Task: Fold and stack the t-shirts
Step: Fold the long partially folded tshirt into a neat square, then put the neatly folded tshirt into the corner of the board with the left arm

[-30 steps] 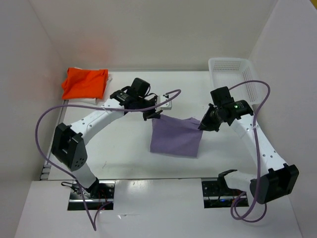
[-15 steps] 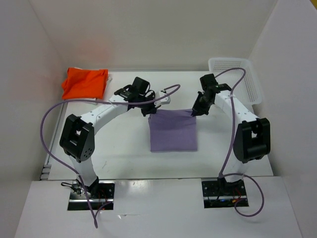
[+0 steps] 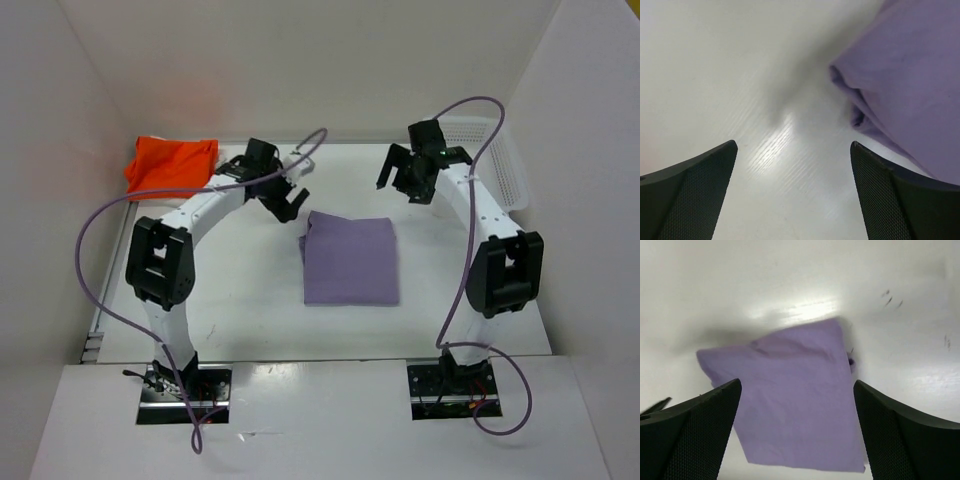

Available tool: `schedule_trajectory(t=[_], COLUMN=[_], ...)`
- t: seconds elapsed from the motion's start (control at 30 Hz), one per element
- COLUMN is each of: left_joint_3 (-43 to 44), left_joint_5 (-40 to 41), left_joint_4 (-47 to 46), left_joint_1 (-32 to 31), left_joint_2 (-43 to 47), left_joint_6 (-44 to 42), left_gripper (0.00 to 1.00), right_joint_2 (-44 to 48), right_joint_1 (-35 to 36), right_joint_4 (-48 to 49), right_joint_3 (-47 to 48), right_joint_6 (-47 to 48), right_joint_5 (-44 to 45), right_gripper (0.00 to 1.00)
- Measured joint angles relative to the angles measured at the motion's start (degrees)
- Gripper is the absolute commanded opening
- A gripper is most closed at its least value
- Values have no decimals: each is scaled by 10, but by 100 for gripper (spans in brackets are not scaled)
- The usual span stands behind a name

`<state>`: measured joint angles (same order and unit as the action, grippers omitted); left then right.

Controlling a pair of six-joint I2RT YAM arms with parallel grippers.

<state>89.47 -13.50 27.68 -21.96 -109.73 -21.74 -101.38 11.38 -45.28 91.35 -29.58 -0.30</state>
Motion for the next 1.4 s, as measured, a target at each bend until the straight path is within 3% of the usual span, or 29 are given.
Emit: schedule_trajectory(t=[0.1, 0.23, 0.43, 0.73, 0.87, 0.93, 0.97, 1.07, 1.27, 1.33, 1.4], left_joint_3=[10, -7, 21, 38, 49, 48, 47, 47, 24, 3, -10], left_joint_5=[-31, -109, -229, -139, -141, -137, -133, -121, -132, -134, -134], left_joint_4=[12, 17, -11, -65, -83, -84, -84, -84, -92, -92, -89], left_joint_1=[40, 51, 44, 7, 4, 2, 2, 0, 16, 21, 25], left_joint_2=[18, 41, -39, -95, -134, -145, -149, -156, -144, -128, -116], left_joint_6=[43, 89, 180, 255, 267, 267, 270, 283, 293, 292, 284], left_gripper=[100, 100, 100, 100, 100, 88, 73, 50, 18, 19, 63], right_joint_2=[36, 78, 83, 137, 146, 146, 146, 146, 146, 147, 147], right_joint_1=[3, 12, 16, 27, 27, 27, 27, 27, 27, 28, 27], right_joint_4=[10, 29, 42, 55, 61, 63, 63, 63, 64, 63, 63], right_joint_3=[-7, -87, -204, -263, -263, -265, -268, -275, -280, -282, -282], right_joint_6=[11, 10, -4, -28, -32, -35, -36, -38, -40, -40, -40], right_joint_5=[14, 13, 3, -8, -6, -5, -5, -5, -5, -5, -5], right_gripper=[93, 93, 93, 93, 93, 93, 93, 93, 93, 93, 93])
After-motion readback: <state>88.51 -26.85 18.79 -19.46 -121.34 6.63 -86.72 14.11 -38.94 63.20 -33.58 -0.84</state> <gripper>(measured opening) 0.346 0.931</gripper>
